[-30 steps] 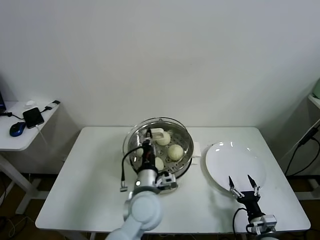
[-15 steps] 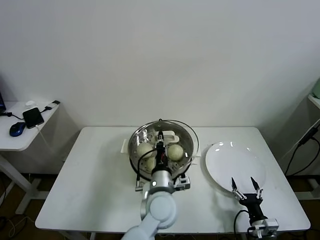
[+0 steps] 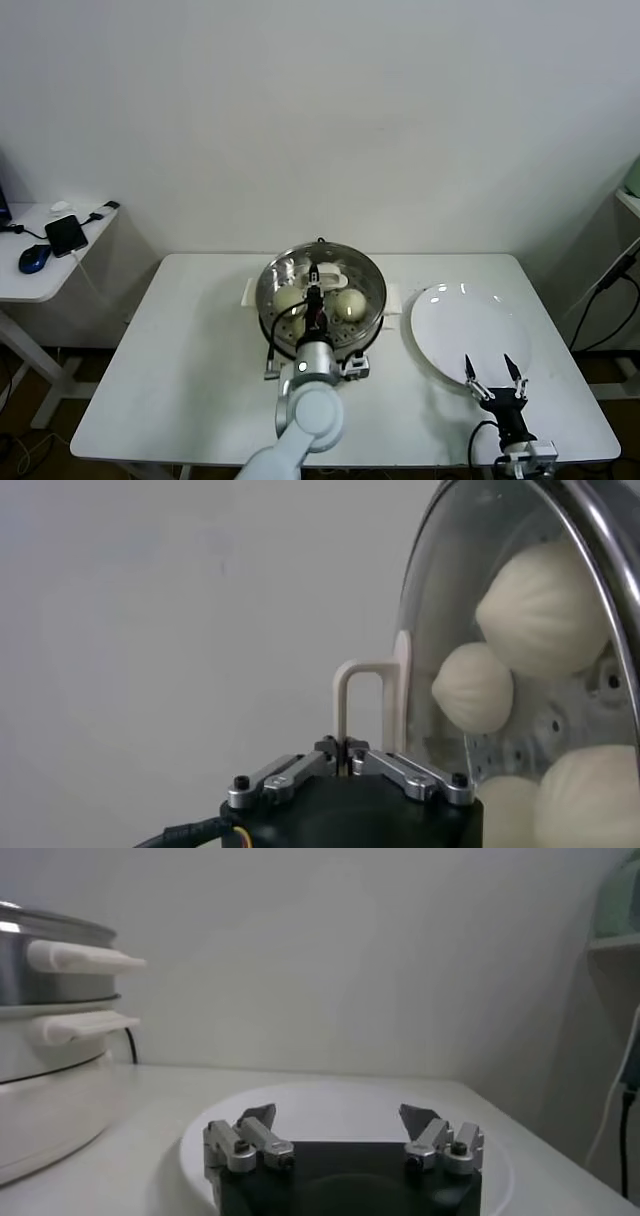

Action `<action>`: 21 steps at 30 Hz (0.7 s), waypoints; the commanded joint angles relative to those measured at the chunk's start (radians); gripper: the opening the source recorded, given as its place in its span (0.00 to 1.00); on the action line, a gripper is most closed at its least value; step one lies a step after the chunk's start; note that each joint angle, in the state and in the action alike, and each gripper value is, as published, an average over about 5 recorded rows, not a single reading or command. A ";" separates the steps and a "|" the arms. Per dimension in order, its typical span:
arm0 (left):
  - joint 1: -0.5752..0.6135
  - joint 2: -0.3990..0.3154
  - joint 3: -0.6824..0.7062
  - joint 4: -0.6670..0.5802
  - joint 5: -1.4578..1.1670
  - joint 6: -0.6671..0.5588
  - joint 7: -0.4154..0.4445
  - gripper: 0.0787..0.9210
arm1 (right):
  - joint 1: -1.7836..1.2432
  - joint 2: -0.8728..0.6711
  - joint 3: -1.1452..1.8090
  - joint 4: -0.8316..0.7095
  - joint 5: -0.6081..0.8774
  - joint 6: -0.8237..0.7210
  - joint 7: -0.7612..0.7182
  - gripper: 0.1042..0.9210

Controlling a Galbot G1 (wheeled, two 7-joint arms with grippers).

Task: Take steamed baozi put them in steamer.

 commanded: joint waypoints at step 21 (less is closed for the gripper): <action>-0.009 0.021 -0.004 -0.045 -0.081 -0.012 -0.008 0.60 | 0.027 0.009 -0.011 0.007 -0.009 -0.033 -0.005 0.88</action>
